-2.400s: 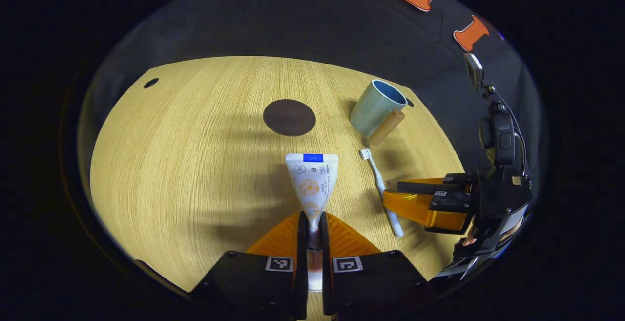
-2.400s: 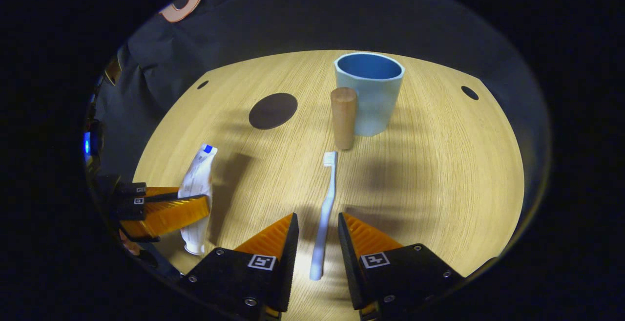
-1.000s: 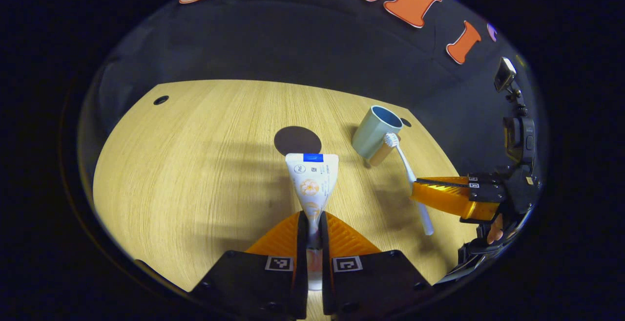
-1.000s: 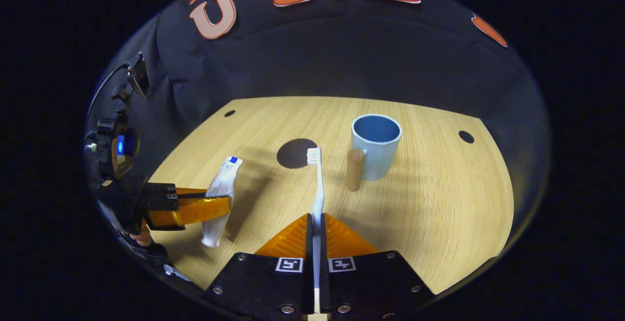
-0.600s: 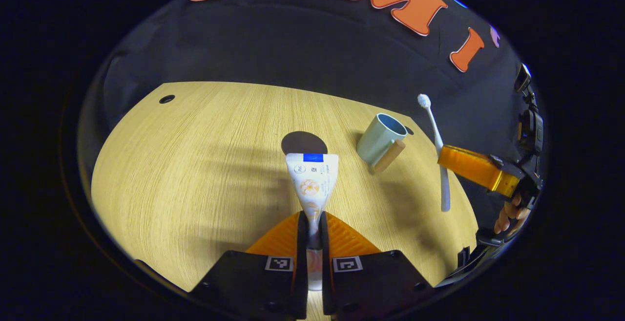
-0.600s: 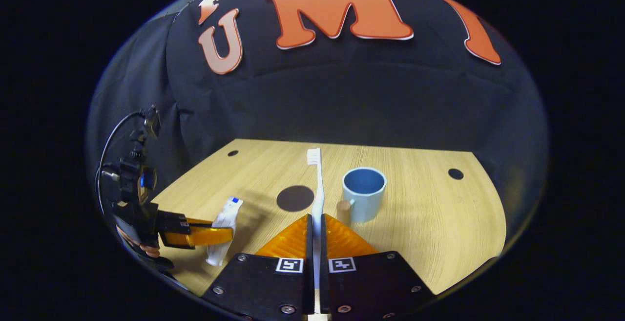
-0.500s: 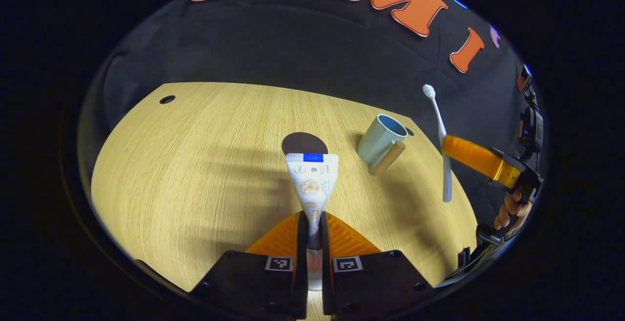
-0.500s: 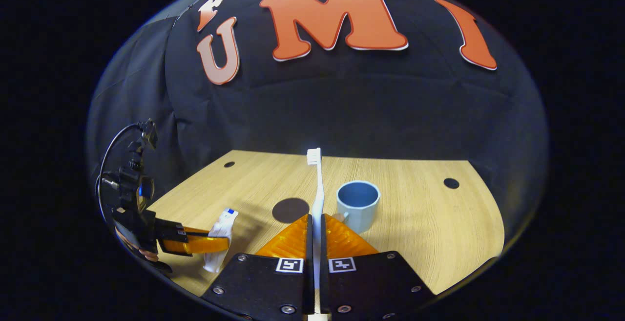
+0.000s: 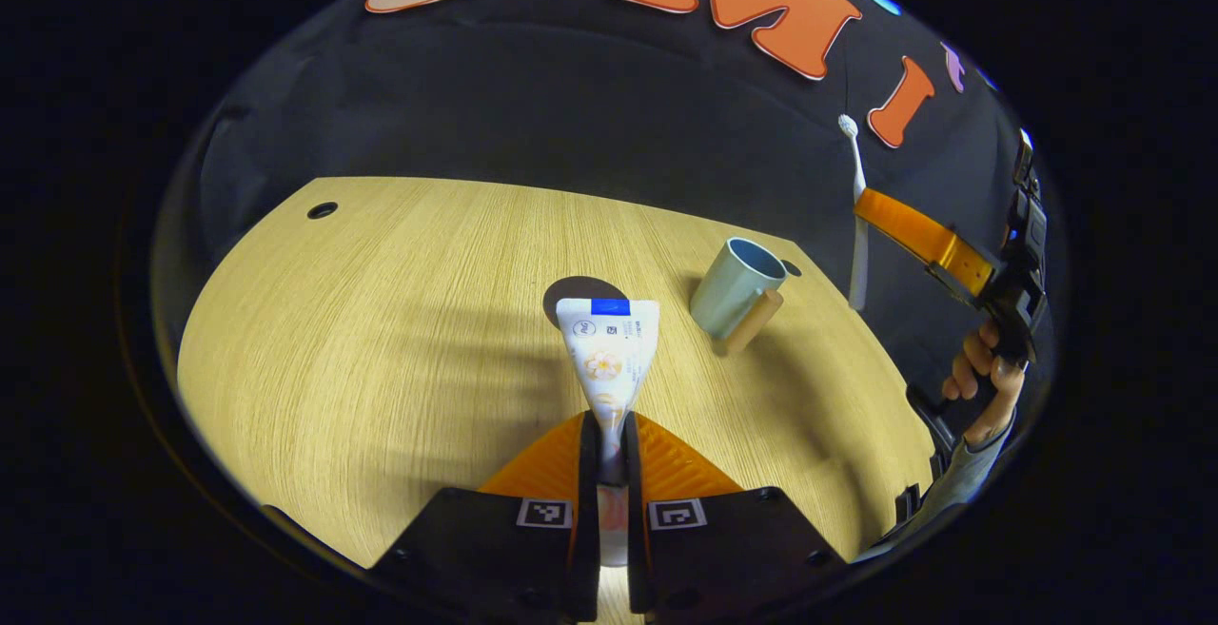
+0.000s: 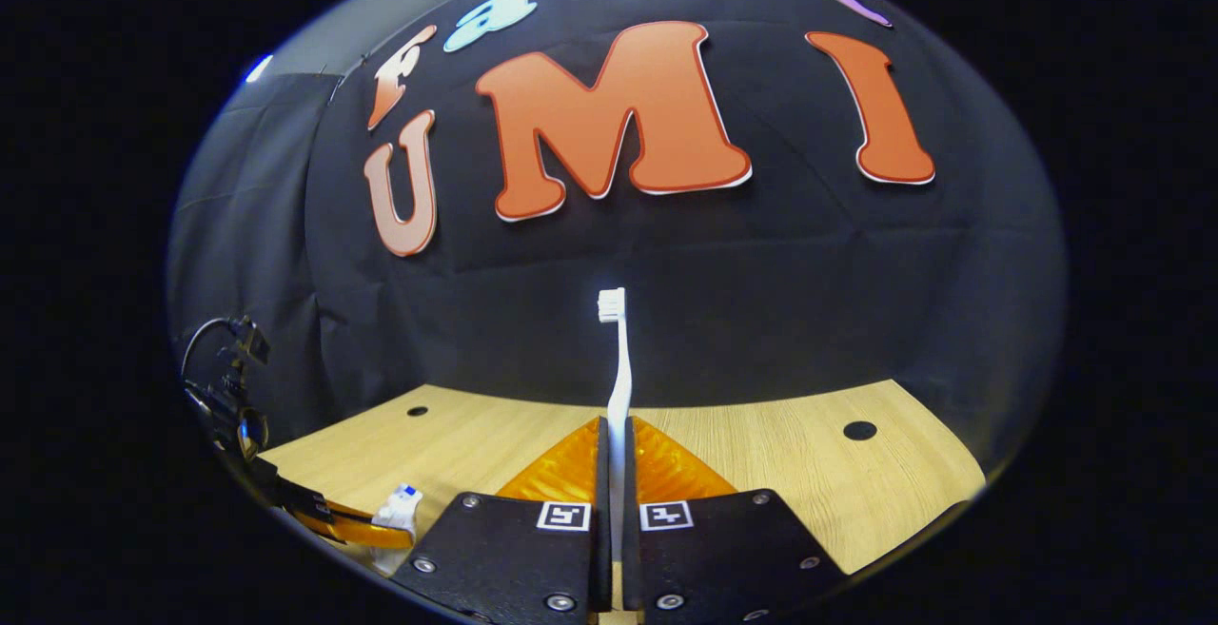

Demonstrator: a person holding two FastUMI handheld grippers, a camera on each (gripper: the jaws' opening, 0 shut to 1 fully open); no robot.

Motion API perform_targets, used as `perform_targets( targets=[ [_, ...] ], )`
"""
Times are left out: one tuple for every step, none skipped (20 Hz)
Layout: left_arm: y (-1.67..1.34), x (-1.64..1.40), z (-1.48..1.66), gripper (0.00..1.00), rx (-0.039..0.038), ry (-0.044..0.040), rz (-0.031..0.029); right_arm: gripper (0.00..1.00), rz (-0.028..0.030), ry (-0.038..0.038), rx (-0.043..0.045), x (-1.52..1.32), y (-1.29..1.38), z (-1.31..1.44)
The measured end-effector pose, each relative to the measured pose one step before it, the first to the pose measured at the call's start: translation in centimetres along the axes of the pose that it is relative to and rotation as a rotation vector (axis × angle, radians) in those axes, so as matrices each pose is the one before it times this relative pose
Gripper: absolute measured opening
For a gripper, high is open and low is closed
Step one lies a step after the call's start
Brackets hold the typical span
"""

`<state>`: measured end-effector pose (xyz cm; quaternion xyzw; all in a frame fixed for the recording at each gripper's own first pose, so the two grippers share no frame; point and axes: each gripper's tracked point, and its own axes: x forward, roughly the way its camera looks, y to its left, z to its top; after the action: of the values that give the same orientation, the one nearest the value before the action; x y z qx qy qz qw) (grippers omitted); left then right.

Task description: Put the toothbrush and toothpaste on the desktop into the cup, then pick up the cup and place it on the coaster on the desktop.

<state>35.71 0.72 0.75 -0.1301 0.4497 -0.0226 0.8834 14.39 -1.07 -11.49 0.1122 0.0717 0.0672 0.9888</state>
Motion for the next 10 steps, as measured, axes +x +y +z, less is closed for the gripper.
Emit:
perform_targets(
  targets=[
    [-0.059, -0.117, 0.12, 0.15, -0.0047, -0.00868, -0.00296, 0.05, 0.00271, -0.03678, 0.02041, 0.383, -0.141, 0.6],
    [-0.002, -0.093, 0.148, 0.16, -0.00187, -0.00827, -0.00041, 0.05, -0.00128, -0.03792, 0.01078, 0.431, -0.315, 0.569],
    [0.068, -0.162, 0.049, 0.16, -0.00037, -0.00761, 0.001, 0.04, 0.00174, -0.0284, 0.00575, 0.608, -0.365, 0.235],
    [0.009, -0.09, 0.167, 0.15, -0.00066, -0.00924, 0.00031, 0.05, 0.00465, -0.02381, 0.0082, 0.453, -0.199, 0.151],
    [0.031, -0.071, -0.062, 0.15, 0.001, -0.00672, 0.0013, 0.05, -0.00195, -0.01767, 0.00663, 0.596, -0.309, -0.115],
    [-0.092, -0.186, 0.077, 0.15, -0.00053, -0.00983, -0.00215, 0.05, -0.00002, -0.01274, 0.01052, 0.512, -0.355, -0.108],
    [-0.011, -0.108, 0.066, 0.15, -0.00293, -0.00932, -0.00271, 0.05, 0.00862, -0.01094, 0.01256, 0.515, -0.284, -0.196],
    [-0.048, -0.168, 0.252, 0.15, -0.00757, -0.01455, -0.00308, 0.05, 0.00581, -0.01272, 0.01847, 0.454, -0.332, -0.272],
    [-0.08, -0.354, 0.163, 0.16, -0.00307, -0.01371, -0.00419, 0.05, 0.00659, -0.01312, 0.02152, 0.457, -0.448, -0.29],
    [-0.043, -0.35, 0.244, 0.15, -0.00223, -0.01103, -0.00369, 0.05, 0.00205, -0.01025, 0.01034, 0.349, -0.493, -0.334]
  ],
)
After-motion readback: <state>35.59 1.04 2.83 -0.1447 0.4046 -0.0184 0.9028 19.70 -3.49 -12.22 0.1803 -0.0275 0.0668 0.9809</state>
